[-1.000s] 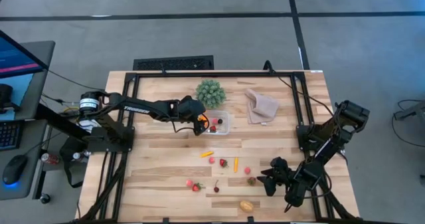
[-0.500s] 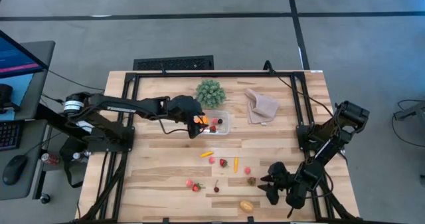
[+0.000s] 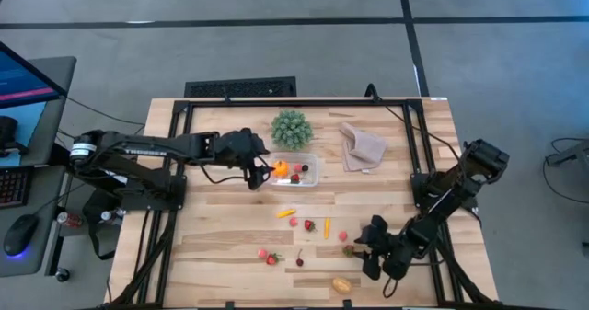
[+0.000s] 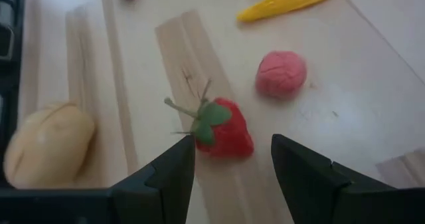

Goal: Pick and placing Produce into tupperware
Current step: Put the red strawberry into the transparent container

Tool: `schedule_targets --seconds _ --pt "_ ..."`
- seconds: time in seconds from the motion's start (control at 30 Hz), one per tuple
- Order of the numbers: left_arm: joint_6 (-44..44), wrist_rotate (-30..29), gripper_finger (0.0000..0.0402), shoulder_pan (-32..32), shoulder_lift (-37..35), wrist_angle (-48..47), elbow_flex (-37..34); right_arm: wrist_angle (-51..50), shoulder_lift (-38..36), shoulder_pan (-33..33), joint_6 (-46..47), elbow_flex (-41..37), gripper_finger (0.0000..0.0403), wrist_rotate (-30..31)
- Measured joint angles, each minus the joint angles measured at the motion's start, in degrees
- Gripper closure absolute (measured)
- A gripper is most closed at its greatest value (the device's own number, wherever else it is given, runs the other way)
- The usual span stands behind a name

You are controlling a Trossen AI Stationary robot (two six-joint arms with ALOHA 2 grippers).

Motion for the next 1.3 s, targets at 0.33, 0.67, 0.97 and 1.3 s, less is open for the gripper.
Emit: schedule_targets --seconds 0.33,0.67,0.97,1.3 --pt "-0.4 -2.1 0.0127 -2.3 -0.5 -2.2 0.0 0.4 0.0 -1.3 -6.8 0.0 0.0210 -2.6" --pt "-1.9 -2.4 0.0127 -2.4 -0.4 -3.8 0.0 0.4 0.0 -2.5 -7.9 0.0 0.0184 -3.3" --pt "-2.8 -2.3 0.0127 -2.4 -0.4 -3.8 0.0 0.4 0.0 -5.9 -10.8 0.0 0.0133 -8.8" --pt "-3.4 -2.4 0.0127 -2.4 -0.4 -4.2 0.0 3.0 0.0 -6.7 -15.2 0.0 0.0132 -10.5"
